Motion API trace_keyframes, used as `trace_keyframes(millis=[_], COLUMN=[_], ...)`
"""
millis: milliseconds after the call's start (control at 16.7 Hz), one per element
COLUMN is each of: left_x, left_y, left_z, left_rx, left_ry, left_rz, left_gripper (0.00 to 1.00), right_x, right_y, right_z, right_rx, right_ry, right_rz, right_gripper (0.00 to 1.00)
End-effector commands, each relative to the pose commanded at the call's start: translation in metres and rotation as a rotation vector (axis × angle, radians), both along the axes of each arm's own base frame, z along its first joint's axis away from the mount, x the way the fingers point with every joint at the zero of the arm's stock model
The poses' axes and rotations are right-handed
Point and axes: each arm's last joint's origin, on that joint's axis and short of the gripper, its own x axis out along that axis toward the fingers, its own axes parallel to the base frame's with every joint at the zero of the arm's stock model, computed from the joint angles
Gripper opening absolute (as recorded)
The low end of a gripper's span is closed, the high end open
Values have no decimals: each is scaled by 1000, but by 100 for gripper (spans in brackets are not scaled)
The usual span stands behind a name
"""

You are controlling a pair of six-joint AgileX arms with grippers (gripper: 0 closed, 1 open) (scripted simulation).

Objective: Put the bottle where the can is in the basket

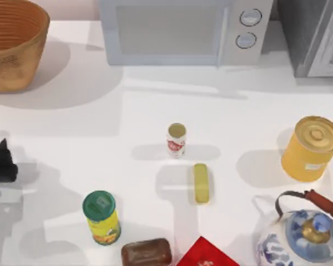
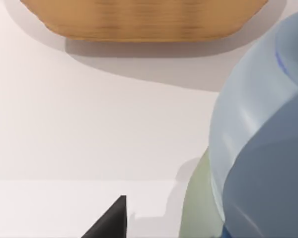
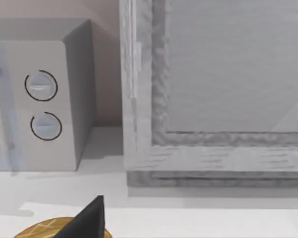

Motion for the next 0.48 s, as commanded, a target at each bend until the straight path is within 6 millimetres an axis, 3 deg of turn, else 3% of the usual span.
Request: trace_keyframes(millis=[480], left_x=[0], left_y=[0], left_z=[0], left_rx=[0], left_ry=[0], left_rz=[0], left_gripper=[10], right_x=[0], right_y=[0], right_z=[0], right_rx=[0], right_ry=[0], right_rz=[0], right_gripper=[100])
